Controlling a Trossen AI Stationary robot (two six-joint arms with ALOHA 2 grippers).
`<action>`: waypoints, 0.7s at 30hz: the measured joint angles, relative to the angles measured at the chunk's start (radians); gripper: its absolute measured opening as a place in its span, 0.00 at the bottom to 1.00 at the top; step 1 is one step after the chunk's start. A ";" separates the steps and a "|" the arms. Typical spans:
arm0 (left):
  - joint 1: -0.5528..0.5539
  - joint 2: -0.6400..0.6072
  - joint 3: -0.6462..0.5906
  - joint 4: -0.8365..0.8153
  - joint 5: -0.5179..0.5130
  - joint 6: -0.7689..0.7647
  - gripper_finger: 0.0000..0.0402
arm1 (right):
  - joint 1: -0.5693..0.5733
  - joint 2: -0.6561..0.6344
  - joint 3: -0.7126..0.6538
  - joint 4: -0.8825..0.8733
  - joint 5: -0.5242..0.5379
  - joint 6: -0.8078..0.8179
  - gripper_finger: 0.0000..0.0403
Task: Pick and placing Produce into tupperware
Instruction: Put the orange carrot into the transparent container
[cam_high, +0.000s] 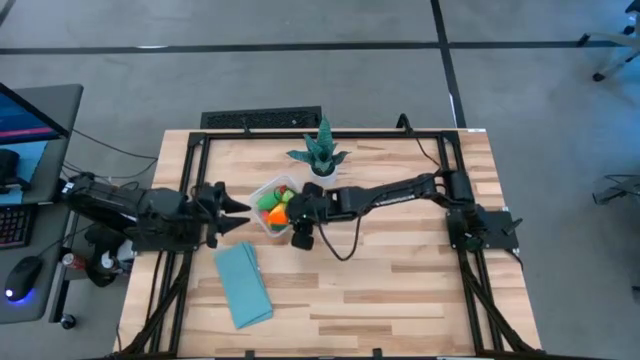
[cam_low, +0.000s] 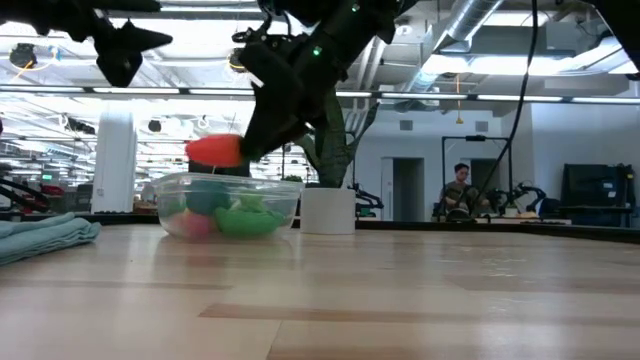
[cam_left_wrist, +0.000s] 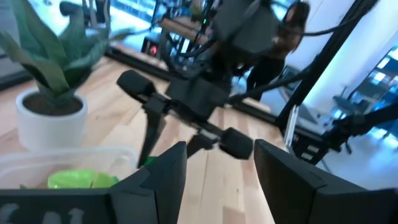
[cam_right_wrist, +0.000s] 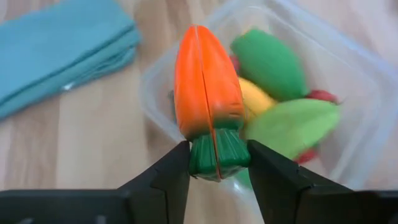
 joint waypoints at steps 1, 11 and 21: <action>0.000 -0.015 0.000 -0.001 -0.003 0.004 0.44 | -0.007 -0.003 0.001 0.007 0.000 -0.003 0.36; 0.000 -0.096 0.000 -0.080 -0.015 0.006 0.44 | -0.072 -0.022 0.000 -0.017 0.000 -0.005 0.37; 0.000 -0.096 0.000 -0.079 -0.015 0.006 0.44 | -0.082 -0.021 0.001 -0.007 0.000 -0.005 0.35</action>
